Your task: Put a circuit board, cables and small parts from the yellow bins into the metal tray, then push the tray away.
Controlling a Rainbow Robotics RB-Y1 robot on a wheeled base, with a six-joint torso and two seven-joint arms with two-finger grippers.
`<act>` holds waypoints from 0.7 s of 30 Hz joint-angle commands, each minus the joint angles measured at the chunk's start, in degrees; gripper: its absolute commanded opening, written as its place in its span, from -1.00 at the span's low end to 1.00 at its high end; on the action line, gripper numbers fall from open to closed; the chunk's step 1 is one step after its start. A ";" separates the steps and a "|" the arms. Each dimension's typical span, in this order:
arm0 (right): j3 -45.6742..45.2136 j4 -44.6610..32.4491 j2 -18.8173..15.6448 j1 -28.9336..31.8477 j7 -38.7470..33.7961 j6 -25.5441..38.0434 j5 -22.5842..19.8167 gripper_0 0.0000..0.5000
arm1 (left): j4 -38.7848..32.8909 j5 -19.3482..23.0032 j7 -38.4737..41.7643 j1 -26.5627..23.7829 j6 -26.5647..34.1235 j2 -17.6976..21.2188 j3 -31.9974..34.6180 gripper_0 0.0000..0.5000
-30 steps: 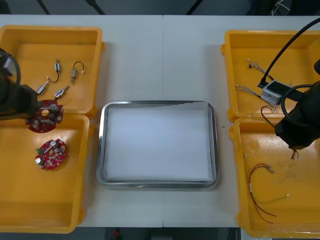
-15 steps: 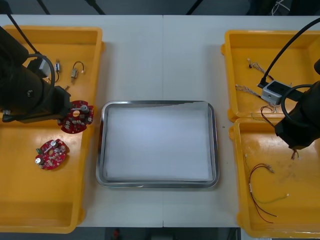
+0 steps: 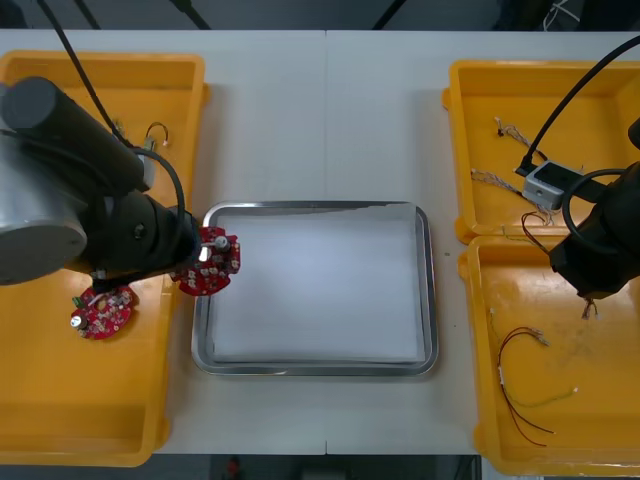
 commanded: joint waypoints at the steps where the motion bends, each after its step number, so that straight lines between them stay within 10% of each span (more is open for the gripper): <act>1: 0.17 -0.36 -1.97 -1.39 1.74 -0.40 0.38 -1.00 | -1.83 -6.59 -0.91 -2.19 1.43 -4.59 -4.74 -1.00; 21: 0.17 -0.36 -1.97 -1.39 1.74 -0.40 0.38 -1.00 | 3.62 -19.78 0.85 -1.92 2.31 -12.24 -17.30 -1.00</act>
